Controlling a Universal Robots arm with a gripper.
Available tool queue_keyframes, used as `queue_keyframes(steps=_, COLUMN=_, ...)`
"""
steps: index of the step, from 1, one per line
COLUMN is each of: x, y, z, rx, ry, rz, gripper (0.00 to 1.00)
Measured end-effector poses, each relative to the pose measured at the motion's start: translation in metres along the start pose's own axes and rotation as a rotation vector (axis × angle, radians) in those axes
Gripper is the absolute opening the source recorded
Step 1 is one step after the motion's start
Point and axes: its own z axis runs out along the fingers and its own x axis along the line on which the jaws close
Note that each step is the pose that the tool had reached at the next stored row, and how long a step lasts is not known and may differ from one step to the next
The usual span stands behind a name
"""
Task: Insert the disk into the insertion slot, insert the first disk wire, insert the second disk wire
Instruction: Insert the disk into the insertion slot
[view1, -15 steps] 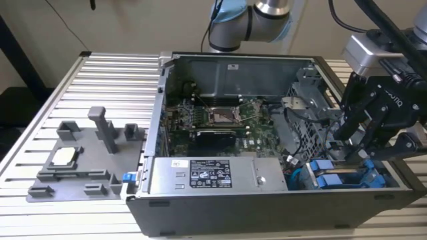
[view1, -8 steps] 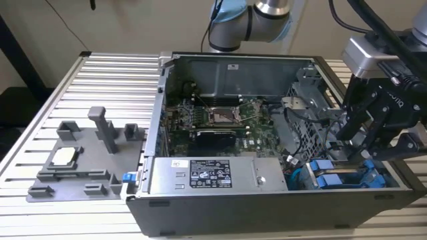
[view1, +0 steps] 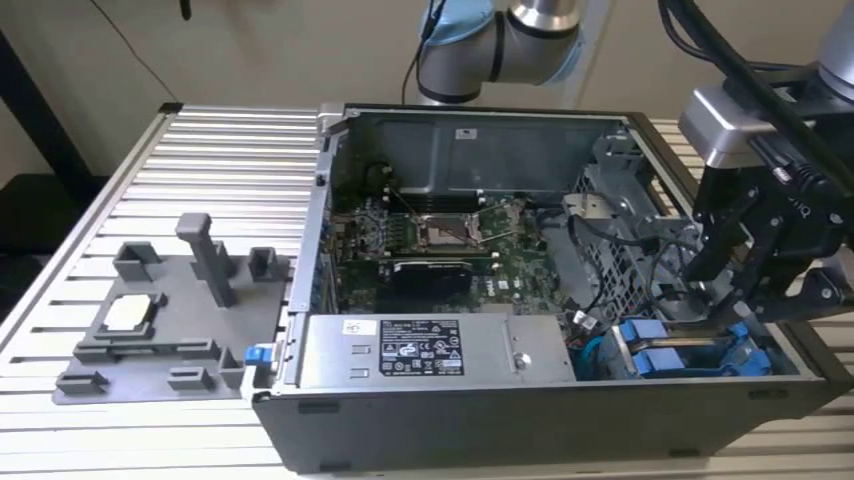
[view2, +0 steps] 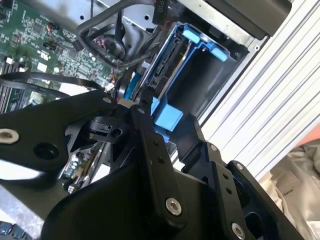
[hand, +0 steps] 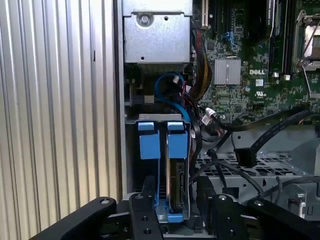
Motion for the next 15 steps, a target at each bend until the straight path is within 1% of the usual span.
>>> queue_keyframes(steps=5, x=-0.0092, y=-0.002, z=0.0008, rx=0.0002, ry=-0.0002, rz=0.0, gripper=0.47)
queue_keyframes(steps=7, x=-0.0122, y=-0.0039, z=0.001, rx=0.0002, ry=-0.0002, rz=0.0, gripper=0.47)
queue_keyframes(steps=15, x=-0.0167, y=-0.0139, z=0.0017, rx=0.0, ry=-0.0005, rz=-0.005, gripper=0.47)
